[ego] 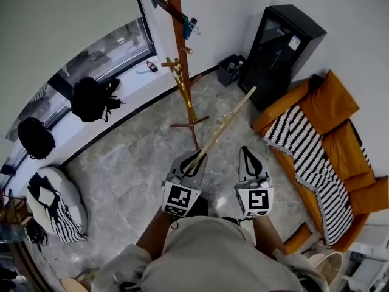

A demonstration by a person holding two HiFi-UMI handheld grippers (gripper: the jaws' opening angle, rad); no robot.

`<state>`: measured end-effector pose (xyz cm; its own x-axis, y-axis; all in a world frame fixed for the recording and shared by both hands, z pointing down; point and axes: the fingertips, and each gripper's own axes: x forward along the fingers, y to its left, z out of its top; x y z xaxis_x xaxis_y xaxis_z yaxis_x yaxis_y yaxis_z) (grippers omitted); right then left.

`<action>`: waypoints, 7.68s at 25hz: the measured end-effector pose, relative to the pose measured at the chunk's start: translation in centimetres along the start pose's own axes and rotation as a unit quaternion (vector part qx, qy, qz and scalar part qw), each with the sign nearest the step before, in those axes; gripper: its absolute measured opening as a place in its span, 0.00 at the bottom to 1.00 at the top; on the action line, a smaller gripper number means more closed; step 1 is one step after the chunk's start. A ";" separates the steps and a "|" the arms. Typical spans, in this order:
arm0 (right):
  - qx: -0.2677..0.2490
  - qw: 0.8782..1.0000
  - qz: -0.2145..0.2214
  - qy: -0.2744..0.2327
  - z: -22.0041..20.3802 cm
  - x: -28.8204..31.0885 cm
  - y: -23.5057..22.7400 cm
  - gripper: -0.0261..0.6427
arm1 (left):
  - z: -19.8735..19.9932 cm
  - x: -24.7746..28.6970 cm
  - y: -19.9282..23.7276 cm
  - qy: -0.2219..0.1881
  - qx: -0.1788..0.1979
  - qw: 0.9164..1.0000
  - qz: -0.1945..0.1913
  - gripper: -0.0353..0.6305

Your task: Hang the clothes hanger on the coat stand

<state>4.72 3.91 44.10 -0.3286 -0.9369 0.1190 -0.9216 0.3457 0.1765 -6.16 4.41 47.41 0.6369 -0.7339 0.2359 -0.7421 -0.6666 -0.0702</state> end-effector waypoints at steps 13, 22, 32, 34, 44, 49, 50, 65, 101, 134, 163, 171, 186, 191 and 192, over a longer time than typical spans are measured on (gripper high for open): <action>-0.067 0.997 0.003 0.024 1.1 10.2 0.5 0.05 | -1.3 2.8 8.6 0.013 0.017 0.998 -0.055 0.14; -0.301 0.949 -0.039 0.084 -1.7 16.4 -4.1 0.05 | -3.2 6.0 9.3 0.029 0.077 0.992 -0.100 0.14; -0.407 0.908 0.012 0.101 -3.3 24.2 -9.0 0.36 | -1.0 11.9 12.2 0.053 0.089 0.988 -0.112 0.14; -0.429 0.899 0.017 0.089 -2.6 25.7 -8.8 0.36 | -0.6 12.3 12.6 0.061 0.097 0.987 -0.116 0.14; -0.444 0.892 0.069 0.038 -0.9 29.1 -7.9 0.18 | 0.8 13.5 15.2 0.065 0.060 0.994 -0.065 0.15; -0.443 0.892 0.089 0.020 -0.5 30.2 -7.1 0.17 | 0.8 13.2 16.0 0.073 0.074 0.994 -0.026 0.16; -0.441 0.893 0.091 0.018 -0.3 30.3 -7.0 0.17 | 0.8 13.1 16.0 0.074 0.080 0.994 -0.020 0.16; -0.454 0.882 0.123 0.007 0.3 31.1 -5.0 0.18 | 0.0 11.8 17.3 0.073 0.071 0.993 0.062 0.18; -0.427 0.893 0.144 0.013 -3.3 33.5 -5.2 0.18 | -1.6 13.9 18.8 0.110 0.074 0.985 0.108 0.23; -0.419 0.882 0.216 0.000 -5.4 38.9 -2.6 0.18 | -4.5 14.7 25.3 0.154 0.041 0.962 0.223 0.37; -0.355 0.896 0.268 -0.002 -5.3 39.8 -2.3 0.28 | -4.4 15.6 28.4 0.128 -0.011 0.946 0.298 0.37; -0.172 0.944 0.278 -0.030 -2.1 37.6 -2.7 0.37 | -3.4 14.5 26.0 0.069 -0.057 0.952 0.293 0.37; 0.061 0.933 0.354 -0.025 0.1 29.2 1.5 0.06 | 0.4 8.9 22.0 -0.040 -0.110 0.901 0.417 0.08; 0.050 0.920 0.387 -0.026 0.1 26.2 3.0 0.05 | 0.6 7.6 19.1 -0.048 -0.113 0.900 0.419 0.07; 0.045 0.921 0.387 -0.024 0.0 25.6 3.3 0.05 | 0.5 7.4 18.3 -0.047 -0.115 0.901 0.416 0.07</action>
<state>-6.73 -18.91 47.72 -0.9009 -0.4136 0.1318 -0.4202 0.9071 -0.0255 -14.99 -13.28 47.39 -0.1530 -0.9821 0.1102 -0.9875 0.1561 0.0202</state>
